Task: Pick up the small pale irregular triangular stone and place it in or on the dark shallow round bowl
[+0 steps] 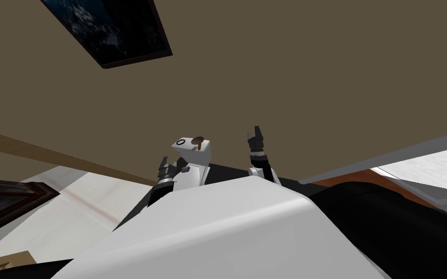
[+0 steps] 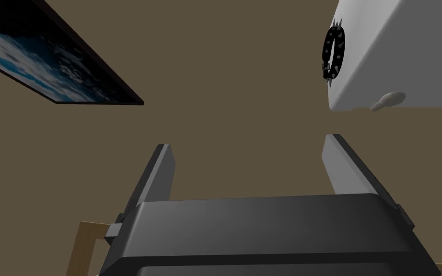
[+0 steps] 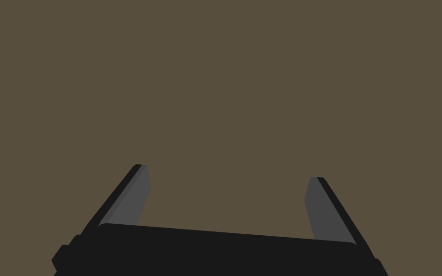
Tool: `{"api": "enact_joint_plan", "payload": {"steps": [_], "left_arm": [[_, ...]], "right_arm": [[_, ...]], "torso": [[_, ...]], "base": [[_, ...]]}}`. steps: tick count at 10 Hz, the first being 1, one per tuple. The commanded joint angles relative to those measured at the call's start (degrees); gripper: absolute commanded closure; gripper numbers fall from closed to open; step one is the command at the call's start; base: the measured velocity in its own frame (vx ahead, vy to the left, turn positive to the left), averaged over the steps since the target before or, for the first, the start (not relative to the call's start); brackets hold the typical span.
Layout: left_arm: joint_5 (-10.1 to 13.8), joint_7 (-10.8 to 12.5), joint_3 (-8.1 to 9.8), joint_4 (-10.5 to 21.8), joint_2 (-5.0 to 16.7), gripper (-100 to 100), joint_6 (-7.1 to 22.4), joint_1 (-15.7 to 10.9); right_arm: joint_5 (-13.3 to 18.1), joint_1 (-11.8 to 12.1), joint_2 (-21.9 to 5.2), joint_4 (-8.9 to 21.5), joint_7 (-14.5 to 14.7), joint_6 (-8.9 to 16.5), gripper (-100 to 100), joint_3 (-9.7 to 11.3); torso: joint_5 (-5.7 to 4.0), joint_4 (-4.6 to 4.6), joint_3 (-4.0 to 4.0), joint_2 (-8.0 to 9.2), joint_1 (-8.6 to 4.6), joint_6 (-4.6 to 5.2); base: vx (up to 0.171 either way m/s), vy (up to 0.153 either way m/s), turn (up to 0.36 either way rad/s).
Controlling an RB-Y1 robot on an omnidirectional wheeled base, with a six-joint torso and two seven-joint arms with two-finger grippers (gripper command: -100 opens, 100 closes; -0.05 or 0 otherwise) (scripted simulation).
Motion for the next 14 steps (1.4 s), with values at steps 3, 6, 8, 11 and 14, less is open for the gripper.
{"api": "enact_joint_plan", "payload": {"steps": [3,6,8,11,14], "left_arm": [[1.51,0.25,-0.13,5.02,-0.75,-100,3.06,-2.07],[2.48,0.18,-0.53,8.03,-1.29,-100,5.26,-3.75],[3.43,0.05,-0.98,10.90,-1.73,-100,7.41,-5.52],[4.27,-0.09,-1.40,13.39,-2.11,-100,9.31,-7.12],[5.02,-0.22,-1.77,15.57,-2.70,-100,11.01,-8.56]], "right_arm": [[0.00,0.01,0.00,0.00,0.00,0.00,0,0.00],[0.00,0.01,0.00,0.00,0.00,0.00,0,0.00],[0.00,0.01,0.00,0.00,0.00,0.00,0,0.00],[0.00,0.01,0.00,0.00,0.00,0.00,0,0.00],[0.00,0.00,0.00,0.00,0.00,0.00,0,0.00]], "torso": [[0.01,-0.04,-0.12,-0.21,0.05,0.00],[-0.02,-0.07,-0.17,-0.29,-0.04,0.01],[-0.02,-0.07,-0.18,-0.30,-0.06,0.01],[-0.02,-0.09,-0.24,-0.40,-0.07,0.01],[-0.02,-0.04,-0.09,-0.14,0.00,0.00]], "base": [[0.107,-0.028,0.036],[0.126,-0.046,0.022],[0.140,-0.051,0.025],[0.145,-0.049,0.019],[0.085,-0.033,0.014]]}}
